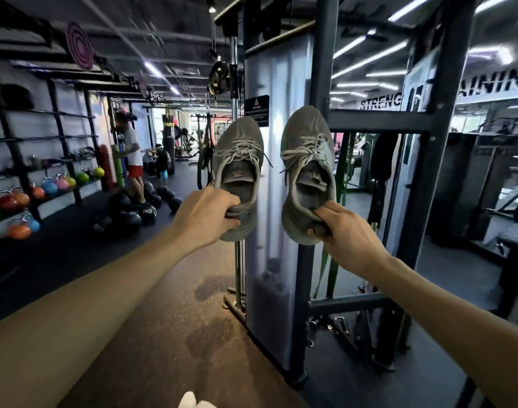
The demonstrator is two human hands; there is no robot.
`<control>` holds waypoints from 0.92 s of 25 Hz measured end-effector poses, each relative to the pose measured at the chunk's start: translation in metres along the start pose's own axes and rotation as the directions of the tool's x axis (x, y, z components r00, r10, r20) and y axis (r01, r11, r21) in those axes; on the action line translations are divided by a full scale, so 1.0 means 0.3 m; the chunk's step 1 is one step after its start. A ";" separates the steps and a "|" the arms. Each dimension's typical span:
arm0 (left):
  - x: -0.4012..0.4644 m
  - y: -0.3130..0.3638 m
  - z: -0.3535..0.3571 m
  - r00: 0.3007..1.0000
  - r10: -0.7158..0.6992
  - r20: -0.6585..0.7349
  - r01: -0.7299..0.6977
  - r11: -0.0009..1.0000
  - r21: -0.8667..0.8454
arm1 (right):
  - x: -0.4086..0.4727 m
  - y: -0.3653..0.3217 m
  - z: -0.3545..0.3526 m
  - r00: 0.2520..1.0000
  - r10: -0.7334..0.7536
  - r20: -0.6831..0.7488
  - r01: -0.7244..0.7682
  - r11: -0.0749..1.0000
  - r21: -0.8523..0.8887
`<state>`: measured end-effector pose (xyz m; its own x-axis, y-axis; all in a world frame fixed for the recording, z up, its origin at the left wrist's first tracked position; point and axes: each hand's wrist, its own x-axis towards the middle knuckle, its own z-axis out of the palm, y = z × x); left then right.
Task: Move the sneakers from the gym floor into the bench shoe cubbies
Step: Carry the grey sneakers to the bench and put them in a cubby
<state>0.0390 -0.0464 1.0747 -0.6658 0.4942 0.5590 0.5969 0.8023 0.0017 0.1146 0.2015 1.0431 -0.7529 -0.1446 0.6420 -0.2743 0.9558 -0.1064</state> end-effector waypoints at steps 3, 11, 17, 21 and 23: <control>-0.091 0.061 -0.136 1.000 -0.011 -0.005 0.011 1.000 -0.002 | -0.076 -0.080 -0.124 1.000 -0.005 -0.017 0.005 1.000 -0.002; -0.460 0.370 -0.451 0.998 -0.051 -0.024 0.051 0.999 -0.006 | -0.421 -0.264 -0.482 0.998 -0.058 -0.040 0.058 0.998 0.019; -0.714 0.605 -0.723 0.998 -0.068 0.012 0.069 0.998 -0.012 | -0.678 -0.409 -0.800 0.998 -0.057 -0.037 0.057 0.998 0.005; -0.872 0.775 -0.885 0.999 -0.033 -0.013 0.033 0.999 -0.014 | -0.904 -0.507 -1.003 0.998 -0.032 -0.051 0.029 0.998 -0.058; -0.977 0.864 -0.953 1.000 -0.007 -0.029 0.006 1.000 -0.030 | -1.040 -0.560 -1.090 0.997 -0.031 -0.068 0.026 0.997 -0.074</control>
<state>0.5167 -0.0790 1.1485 -0.6569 0.4783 0.5828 0.6056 0.7952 0.0300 0.5913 0.1698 1.1089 -0.7014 -0.1563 0.6954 -0.2485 0.9681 -0.0330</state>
